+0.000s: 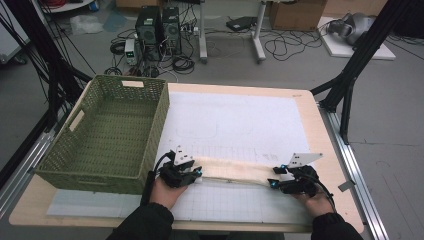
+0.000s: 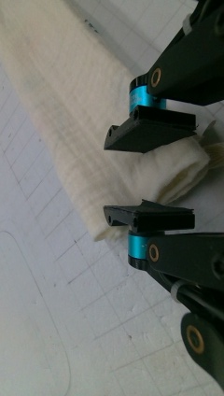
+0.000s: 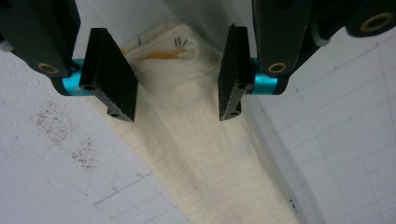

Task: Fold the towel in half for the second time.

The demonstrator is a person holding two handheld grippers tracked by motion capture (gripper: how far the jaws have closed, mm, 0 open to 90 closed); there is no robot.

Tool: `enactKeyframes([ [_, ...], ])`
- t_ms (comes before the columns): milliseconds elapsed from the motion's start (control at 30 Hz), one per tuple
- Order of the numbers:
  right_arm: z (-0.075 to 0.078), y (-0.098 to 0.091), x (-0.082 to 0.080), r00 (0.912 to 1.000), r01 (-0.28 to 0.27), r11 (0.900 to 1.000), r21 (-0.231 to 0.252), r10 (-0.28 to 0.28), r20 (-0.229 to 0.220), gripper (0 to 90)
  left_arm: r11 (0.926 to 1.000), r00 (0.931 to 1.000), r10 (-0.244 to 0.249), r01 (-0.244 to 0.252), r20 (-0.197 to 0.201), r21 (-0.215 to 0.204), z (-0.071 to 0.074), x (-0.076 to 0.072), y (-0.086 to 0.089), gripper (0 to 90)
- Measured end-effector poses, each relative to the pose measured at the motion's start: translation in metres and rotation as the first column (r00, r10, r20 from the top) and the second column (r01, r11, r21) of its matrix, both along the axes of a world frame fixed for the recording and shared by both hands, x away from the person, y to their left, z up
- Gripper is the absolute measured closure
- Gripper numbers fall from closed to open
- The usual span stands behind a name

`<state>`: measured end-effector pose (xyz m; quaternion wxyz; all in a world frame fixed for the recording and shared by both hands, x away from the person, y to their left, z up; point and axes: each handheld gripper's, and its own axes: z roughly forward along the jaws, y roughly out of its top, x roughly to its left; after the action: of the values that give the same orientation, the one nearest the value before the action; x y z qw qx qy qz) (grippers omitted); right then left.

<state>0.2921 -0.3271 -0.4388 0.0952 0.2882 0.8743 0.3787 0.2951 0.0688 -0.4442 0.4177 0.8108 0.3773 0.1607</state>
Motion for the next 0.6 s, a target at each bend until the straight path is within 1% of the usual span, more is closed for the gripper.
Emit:
enactKeyframes([
  [33, 0.0005, 0.0004, -0.0001, 1.0, 0.005, 0.9999, 0.011, -0.005, -0.007, 44.7, 0.9998, 0.9999, 0.015, -0.015, 0.003, -0.016, 0.0011, 0.0005, 0.0005, 61.4],
  [67, 0.0018, 0.0005, -0.0002, 1.0, 0.003, 0.9999, 0.015, -0.003, -0.003, 44.7, 0.9991, 0.9996, 0.026, -0.025, 0.015, -0.034, 0.0022, 0.0003, 0.0006, 61.2],
  [100, 0.0036, 0.0001, -0.0009, 0.9999, 0.007, 0.9997, 0.022, -0.007, 0.012, 44.7, 0.999, 0.9995, 0.025, -0.024, 0.019, -0.037, 0.0035, 0.0005, 0.0012, 61.2],
  [133, 0.0057, -0.0011, -0.0015, 0.9997, 0.012, 0.9991, 0.041, -0.012, 0.02, 45.0, 0.9987, 0.9996, 0.022, -0.021, 0.018, -0.047, 0.0044, 0.0006, 0.0012, 61.1],
  [167, 0.0075, -0.0031, -0.0015, 0.9995, 0.017, 0.9977, 0.066, -0.019, 0.024, 45.8, 0.9985, 0.9996, 0.022, -0.021, 0.019, -0.05, 0.0049, 0.0005, 0.001, 61.1],
  [200, 0.0086, -0.0045, -0.0017, 0.9995, 0.021, 0.9966, 0.08, -0.023, 0.023, 47.0, 0.9989, 0.9996, 0.015, -0.014, 0.024, -0.045, 0.0052, 0.0007, 0.0008, 61.2],
  [267, 0.0096, -0.0076, -0.0008, 0.9989, 0.032, 0.9951, 0.094, -0.035, 0.029, 48.8, 0.9992, 0.9998, 0.013, -0.012, 0.015, -0.038, 0.0038, 0.0013, -0.0005, 61.6],
  [333, 0.0079, -0.0085, 0.0002, 0.9991, 0.04, 0.9962, 0.077, -0.041, 0.014, 52.2, 0.9999, 1.0, 0.003, -0.003, 0.006, -0.014, 0.0018, 0.0022, -0.0012, 62.1],
  [367, 0.0069, -0.0084, 0.0004, 0.9991, 0.039, 0.9972, 0.064, -0.04, 0.014, 53.2, 1.0, 1.0, 0.002, -0.002, 0.001, -0.008, 0.0009, 0.0022, -0.0017, 62.1],
  [433, 0.0047, -0.0078, 0.0011, 0.9994, 0.035, 0.9983, 0.047, -0.035, 0.004, 53.4, 1.0, 1.0, 0.001, -0.001, 0.0, 0.007, -0.0001, 0.0015, -0.0027, 62.0],
  [567, 0.0015, -0.0063, 0.0004, 0.9996, 0.029, 0.9995, 0.011, -0.029, -0.004, 53.5, 0.9998, 1.0, 0.0, 0.0, 0.01, 0.022, -0.0012, 0.0, -0.0036, 61.7],
  [600, 0.0008, -0.0061, 0.0001, 0.9996, 0.027, 0.9996, 0.008, -0.027, 0.002, 53.5, 0.9998, 1.0, 0.001, -0.001, 0.009, 0.022, -0.0014, 0.0001, -0.0036, 61.7],
])
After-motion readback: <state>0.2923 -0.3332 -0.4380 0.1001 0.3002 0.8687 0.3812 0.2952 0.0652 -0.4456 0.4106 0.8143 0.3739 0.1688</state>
